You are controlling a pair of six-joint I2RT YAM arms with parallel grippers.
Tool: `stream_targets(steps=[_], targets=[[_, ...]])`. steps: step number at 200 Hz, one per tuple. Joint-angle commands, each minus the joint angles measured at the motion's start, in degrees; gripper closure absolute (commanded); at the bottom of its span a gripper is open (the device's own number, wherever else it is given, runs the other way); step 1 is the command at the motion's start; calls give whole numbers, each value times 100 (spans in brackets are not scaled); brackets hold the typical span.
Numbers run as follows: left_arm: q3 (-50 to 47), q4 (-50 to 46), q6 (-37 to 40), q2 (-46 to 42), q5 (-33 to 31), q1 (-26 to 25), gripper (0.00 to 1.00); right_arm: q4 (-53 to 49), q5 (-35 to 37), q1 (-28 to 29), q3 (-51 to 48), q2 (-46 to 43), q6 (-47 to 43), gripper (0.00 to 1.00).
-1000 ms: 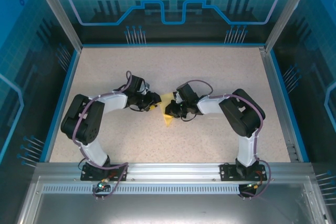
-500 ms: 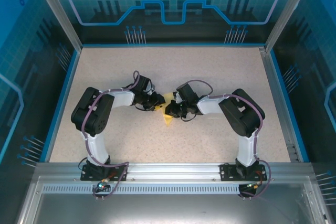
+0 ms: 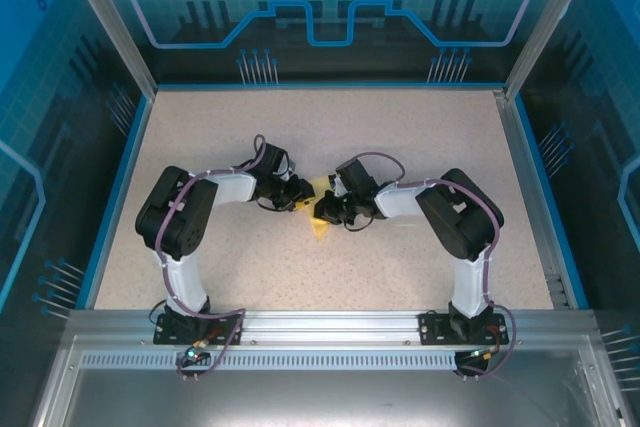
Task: Fold a paper plane with a square sheet of paper (pick it up from the middle)
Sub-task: Fold the paper at the center of the table.
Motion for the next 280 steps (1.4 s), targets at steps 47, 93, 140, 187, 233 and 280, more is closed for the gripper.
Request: stream_targets(steps=[47, 93, 140, 187, 233, 280], targets=[[-362, -404, 47, -800, -5, -20, 87, -213, 20, 1, -4, 290, -142, 100], [-593, -482, 43, -880, 55, -107, 100, -255, 20, 1, 20, 291, -139, 100], [-532, -526, 34, -740, 67, -257, 100, -281, 14, 1, 43, 318, -138, 100], [-493, -674, 29, -570, -68, -291, 100, -294, 20, 1, 60, 319, -127, 100], [-428, -566, -53, -419, -143, -293, 100, -297, 20, 1, 62, 300, -131, 100], [-334, -568, -94, -345, -232, -295, 100, -318, 11, -1, 78, 291, -142, 100]])
